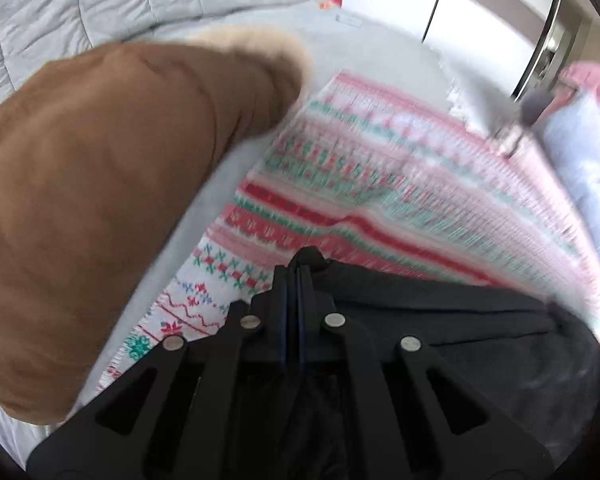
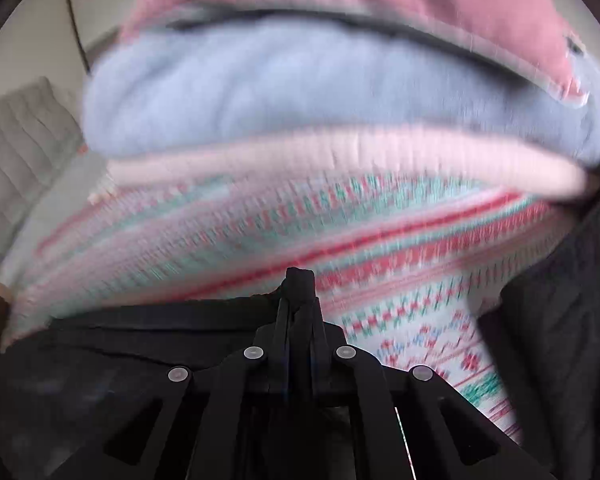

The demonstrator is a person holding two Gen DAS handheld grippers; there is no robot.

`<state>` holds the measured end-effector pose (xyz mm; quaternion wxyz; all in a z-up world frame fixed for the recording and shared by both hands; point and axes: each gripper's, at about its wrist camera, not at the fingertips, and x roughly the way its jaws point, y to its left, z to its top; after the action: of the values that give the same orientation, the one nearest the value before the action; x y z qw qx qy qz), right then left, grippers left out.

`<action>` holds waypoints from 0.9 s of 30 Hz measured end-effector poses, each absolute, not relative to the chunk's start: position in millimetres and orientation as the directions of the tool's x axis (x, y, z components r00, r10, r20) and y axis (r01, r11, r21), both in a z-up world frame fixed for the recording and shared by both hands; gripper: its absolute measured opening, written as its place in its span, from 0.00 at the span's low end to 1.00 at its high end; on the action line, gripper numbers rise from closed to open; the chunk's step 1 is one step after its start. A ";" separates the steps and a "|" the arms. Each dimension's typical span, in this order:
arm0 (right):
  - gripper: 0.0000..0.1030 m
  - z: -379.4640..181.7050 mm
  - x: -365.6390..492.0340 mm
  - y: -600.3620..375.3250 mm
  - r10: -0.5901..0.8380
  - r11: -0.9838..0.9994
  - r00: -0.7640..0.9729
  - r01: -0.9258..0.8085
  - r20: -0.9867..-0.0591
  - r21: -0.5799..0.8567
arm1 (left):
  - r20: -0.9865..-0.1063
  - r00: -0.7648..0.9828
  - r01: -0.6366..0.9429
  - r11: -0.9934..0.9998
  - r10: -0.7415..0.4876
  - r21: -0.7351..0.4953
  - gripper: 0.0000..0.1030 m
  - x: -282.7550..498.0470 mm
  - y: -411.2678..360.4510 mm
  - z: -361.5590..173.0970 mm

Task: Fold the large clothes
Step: 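Lower the folded jacket onto the blanket and open both tools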

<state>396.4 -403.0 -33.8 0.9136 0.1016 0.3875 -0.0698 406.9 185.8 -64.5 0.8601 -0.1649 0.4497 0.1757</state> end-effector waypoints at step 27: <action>0.70 0.9 227.6 -297.0 0.245 0.970 0.634 -0.170 -0.733 0.176 | -0.740 0.666 0.014 0.993 -0.095 -0.115 0.66 252.1 13.9 12.6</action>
<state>227.6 -297.0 0.9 0.9029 0.0453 0.4119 0.1148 252.1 13.9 12.6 0.9114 -0.0497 0.4074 -0.0301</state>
